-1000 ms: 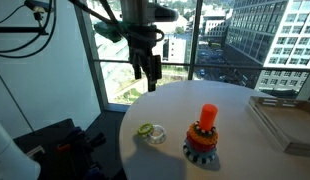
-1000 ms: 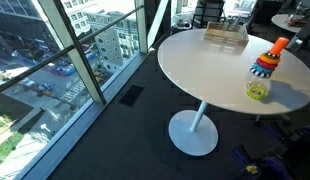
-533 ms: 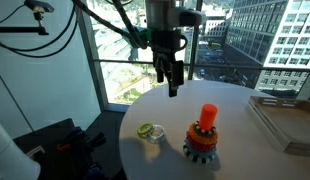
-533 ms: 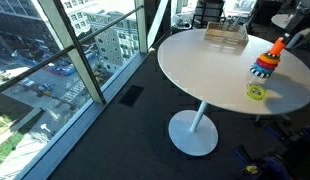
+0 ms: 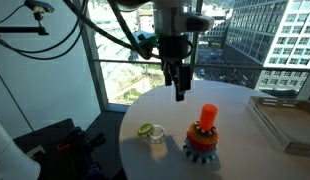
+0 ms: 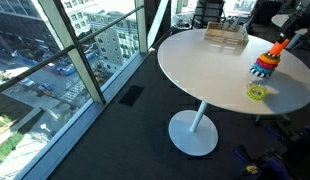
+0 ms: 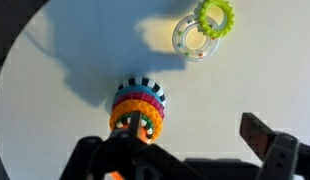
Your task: Put the black and white ring on the table
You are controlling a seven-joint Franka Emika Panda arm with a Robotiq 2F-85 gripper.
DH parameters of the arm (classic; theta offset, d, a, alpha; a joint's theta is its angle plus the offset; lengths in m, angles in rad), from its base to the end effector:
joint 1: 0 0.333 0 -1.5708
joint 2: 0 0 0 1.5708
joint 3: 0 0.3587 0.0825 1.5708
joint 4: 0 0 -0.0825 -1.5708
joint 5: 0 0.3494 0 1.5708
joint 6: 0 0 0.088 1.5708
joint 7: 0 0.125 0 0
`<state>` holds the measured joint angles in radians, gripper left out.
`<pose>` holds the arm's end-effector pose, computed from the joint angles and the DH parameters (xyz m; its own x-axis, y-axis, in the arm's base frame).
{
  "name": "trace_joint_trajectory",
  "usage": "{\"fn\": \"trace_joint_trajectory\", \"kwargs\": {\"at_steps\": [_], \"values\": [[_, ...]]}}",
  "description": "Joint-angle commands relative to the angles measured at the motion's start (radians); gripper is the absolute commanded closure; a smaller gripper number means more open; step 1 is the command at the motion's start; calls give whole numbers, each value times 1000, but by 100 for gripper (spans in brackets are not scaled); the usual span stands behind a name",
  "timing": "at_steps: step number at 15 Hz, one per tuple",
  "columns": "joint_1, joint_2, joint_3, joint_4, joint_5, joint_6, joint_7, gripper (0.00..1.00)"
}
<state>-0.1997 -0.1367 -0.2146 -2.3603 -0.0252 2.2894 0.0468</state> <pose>0.4170 -0.1866 0.4325 0.9011 -0.4291 0.0625 -0.4293 -0.9031 -0.0120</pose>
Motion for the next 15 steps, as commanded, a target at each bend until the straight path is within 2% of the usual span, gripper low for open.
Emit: {"fn": "trace_joint_trajectory", "kwargs": {"at_steps": [1,7,12,15], "values": [[-8,6,7,4,-12,9,30,0],[-30,63,5,22,-56,121,212,0],[-49,115,-9,29,-124,124,329,0],[-51,149,-22,34,-144,139,354,0]]}}
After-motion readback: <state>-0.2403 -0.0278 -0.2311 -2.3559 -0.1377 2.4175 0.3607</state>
